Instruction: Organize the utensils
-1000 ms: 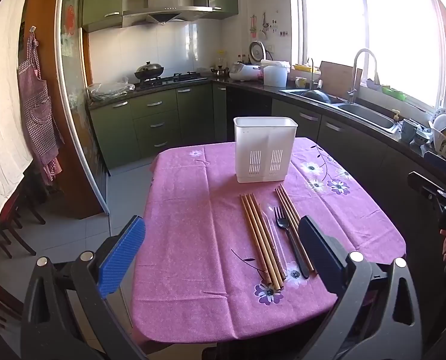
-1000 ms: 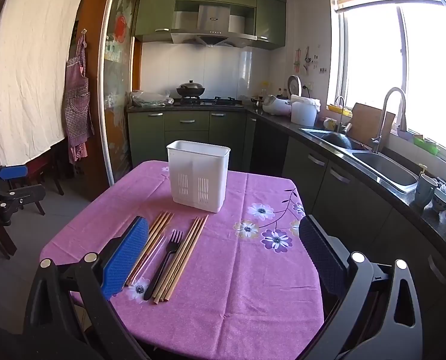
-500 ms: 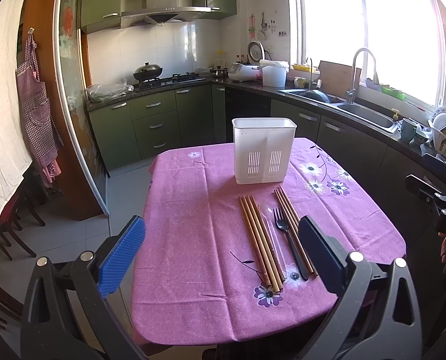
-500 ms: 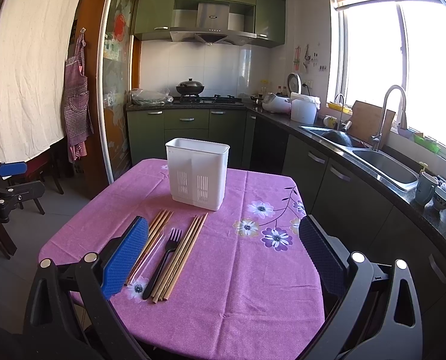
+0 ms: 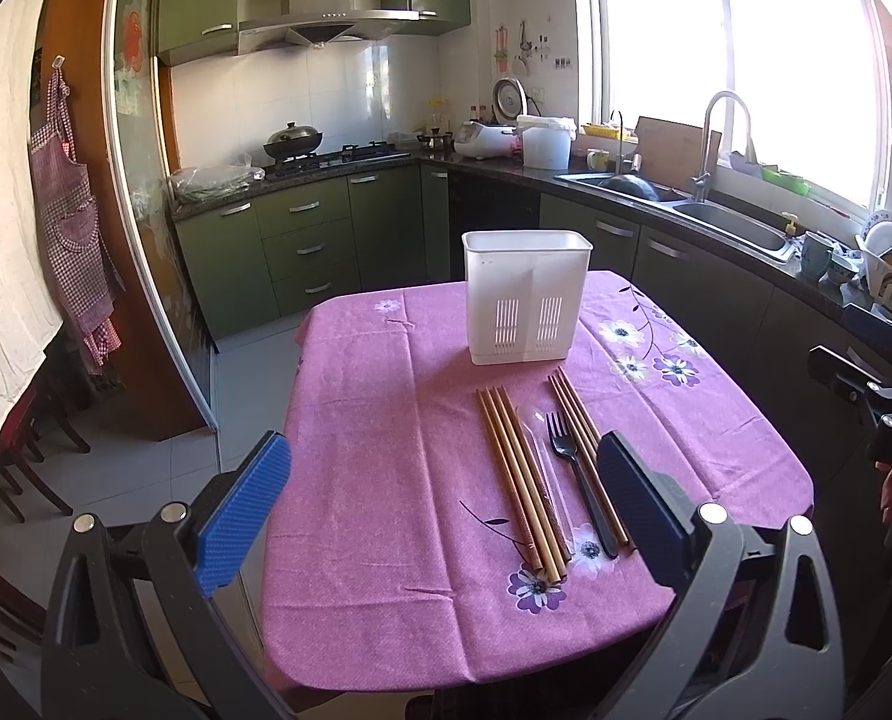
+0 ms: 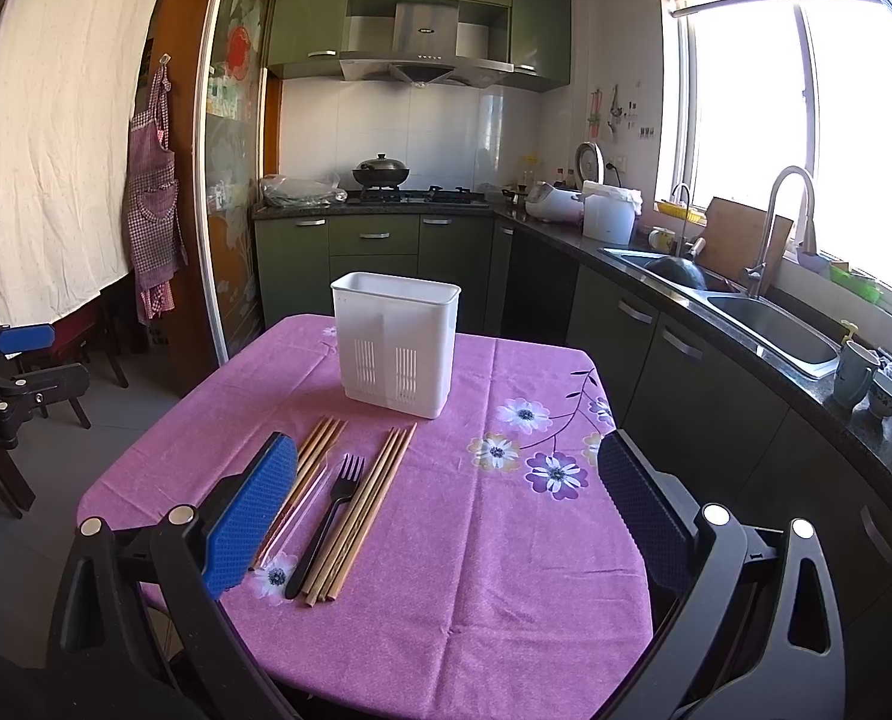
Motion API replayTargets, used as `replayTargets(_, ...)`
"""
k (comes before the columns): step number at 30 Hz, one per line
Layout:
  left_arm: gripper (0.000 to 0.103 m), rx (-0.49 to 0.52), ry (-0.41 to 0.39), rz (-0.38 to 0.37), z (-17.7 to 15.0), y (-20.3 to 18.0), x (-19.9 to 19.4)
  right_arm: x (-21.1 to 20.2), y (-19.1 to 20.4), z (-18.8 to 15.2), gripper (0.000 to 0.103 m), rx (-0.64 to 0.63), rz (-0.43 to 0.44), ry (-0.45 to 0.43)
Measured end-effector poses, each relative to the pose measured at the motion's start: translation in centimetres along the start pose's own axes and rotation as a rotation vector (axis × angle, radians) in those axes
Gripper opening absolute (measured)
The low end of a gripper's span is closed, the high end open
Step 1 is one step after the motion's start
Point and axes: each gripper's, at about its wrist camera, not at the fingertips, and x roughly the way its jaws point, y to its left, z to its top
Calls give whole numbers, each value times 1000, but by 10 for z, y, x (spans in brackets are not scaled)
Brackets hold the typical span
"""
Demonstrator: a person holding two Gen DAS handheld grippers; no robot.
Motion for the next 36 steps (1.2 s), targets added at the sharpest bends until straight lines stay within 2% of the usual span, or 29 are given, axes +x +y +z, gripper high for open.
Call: replayTargets(36,97,4,3,-1,0,-1,0,5,2,-4,99,-1,6,15)
